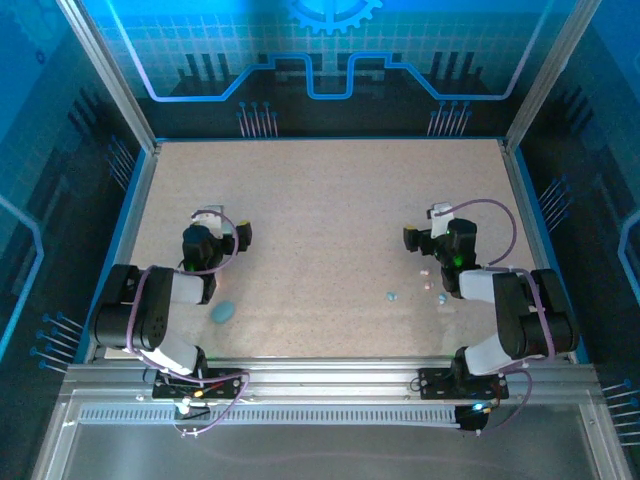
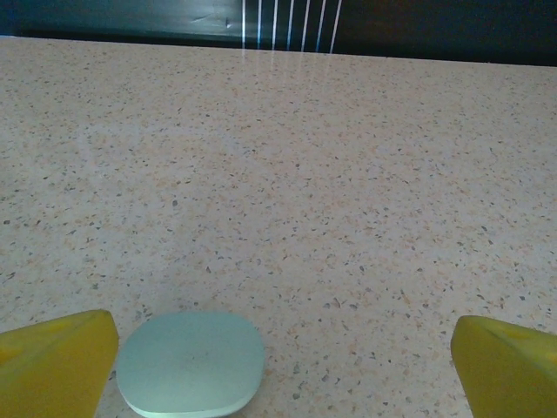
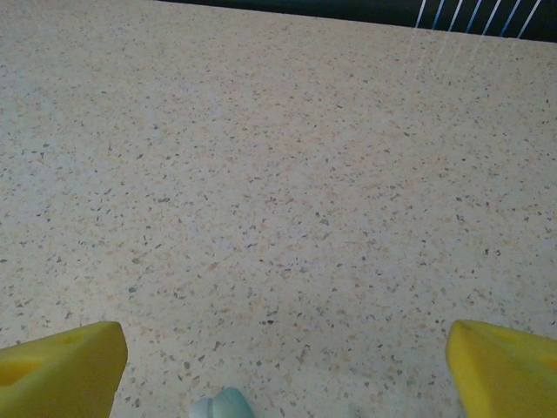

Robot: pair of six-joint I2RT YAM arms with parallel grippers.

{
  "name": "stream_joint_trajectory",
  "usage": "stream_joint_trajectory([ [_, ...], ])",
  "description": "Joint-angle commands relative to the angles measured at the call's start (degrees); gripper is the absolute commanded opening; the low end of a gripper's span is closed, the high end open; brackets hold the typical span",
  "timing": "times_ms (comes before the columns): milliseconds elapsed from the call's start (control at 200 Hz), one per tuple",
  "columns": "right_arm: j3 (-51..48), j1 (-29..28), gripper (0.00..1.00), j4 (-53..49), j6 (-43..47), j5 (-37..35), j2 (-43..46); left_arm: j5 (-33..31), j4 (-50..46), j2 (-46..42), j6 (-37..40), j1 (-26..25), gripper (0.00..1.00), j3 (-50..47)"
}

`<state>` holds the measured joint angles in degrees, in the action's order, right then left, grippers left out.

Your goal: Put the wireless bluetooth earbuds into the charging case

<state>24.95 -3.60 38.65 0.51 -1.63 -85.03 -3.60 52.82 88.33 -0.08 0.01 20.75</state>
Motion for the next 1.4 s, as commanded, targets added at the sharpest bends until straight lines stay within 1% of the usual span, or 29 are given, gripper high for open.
stream_joint_trajectory([
  [0, 5.1, -0.8, 0.97, -9.9, 0.2, -2.7, 5.0, -1.2, -2.2, -4.6, -1.0, 0.5, 0.99, 0.1],
  [15, 6.5, -0.8, 0.97, -13.2, -0.5, -3.0, 5.6, -1.6, -3.8, -5.3, -1.2, 0.5, 0.99, 0.7],
  [115, 14.8, -0.7, 1.00, -31.4, -7.0, -4.9, 8.0, -5.2, -22.0, -9.0, -4.3, 0.9, 0.99, 8.2],
  [210, 21.4, -0.6, 1.00, -45.2, -18.0, -8.7, 9.5, -9.7, -35.9, -9.3, -9.4, 1.0, 0.99, 15.9],
  [245, 23.9, -0.4, 1.00, -49.9, -21.4, -7.8, 9.6, -11.5, -41.5, -9.1, -12.0, 1.0, 0.99, 18.9],
  [270, 25.0, 0.0, 1.00, -52.6, -22.2, -5.4, 9.4, -12.5, -45.5, -8.9, -13.4, 1.0, 0.99, 21.0],
  [325, 27.8, 0.0, 1.00, -54.9, -22.2, 0.4, 9.3, -13.6, -52.3, -8.0, -14.7, 1.0, 0.99, 24.7],
  [460, 29.6, 0.1, 1.00, -56.9, -20.4, 11.8, 9.7, -11.7, -61.6, -4.7, -15.8, 1.6, 0.99, 30.0],
  [530, 30.2, 0.0, 1.00, -58.6, -20.1, 13.6, 10.0, -9.9, -67.9, -1.7, -16.9, 2.4, 0.99, 33.9],
  [590, 30.4, 0.0, 1.00, -59.6, -20.0, 13.3, 10.5, -8.5, -72.5, 1.4, -17.0, 2.8, 0.98, 37.4],
  [640, 30.4, -0.1, 1.00, -60.3, -19.9, 12.4, 11.0, -8.5, -76.0, 3.8, -17.1, 2.8, 0.96, 40.1],
  [740, 30.6, 0.0, 1.00, -62.0, -19.9, 10.2, 11.6, -9.5, -80.7, 7.5, -18.1, 2.8, 0.94, 43.7],
  [911, 30.8, 0.0, 1.00, -64.1, -20.1, 9.6, 12.4, -11.3, -84.1, 11.3, -18.1, 2.8, 0.93, 46.8],
  [1001, 30.3, 0.0, 1.00, -64.6, -20.2, 9.1, 12.8, -10.1, -85.5, 13.4, -17.2, 2.8, 0.92, 48.7],
  [1066, 30.1, 0.0, 1.00, -64.8, -20.5, 8.5, 12.8, -8.6, -86.2, 14.8, -16.2, 2.8, 0.89, 49.8],
  [1226, 30.1, 0.0, 1.00, -65.0, -21.0, 8.2, 12.2, -7.7, -87.2, 17.7, -14.7, 2.8, 0.88, 52.7],
  [1251, 30.2, 0.1, 1.00, -65.0, -20.9, 8.2, 12.0, -7.8, -87.6, 18.3, -14.4, 2.7, 0.87, 53.3],
  [1391, 30.9, 0.0, 1.00, -65.9, -21.1, 8.2, 10.3, -6.9, -89.3, 21.5, -13.6, 2.5, 0.85, 55.7],
])
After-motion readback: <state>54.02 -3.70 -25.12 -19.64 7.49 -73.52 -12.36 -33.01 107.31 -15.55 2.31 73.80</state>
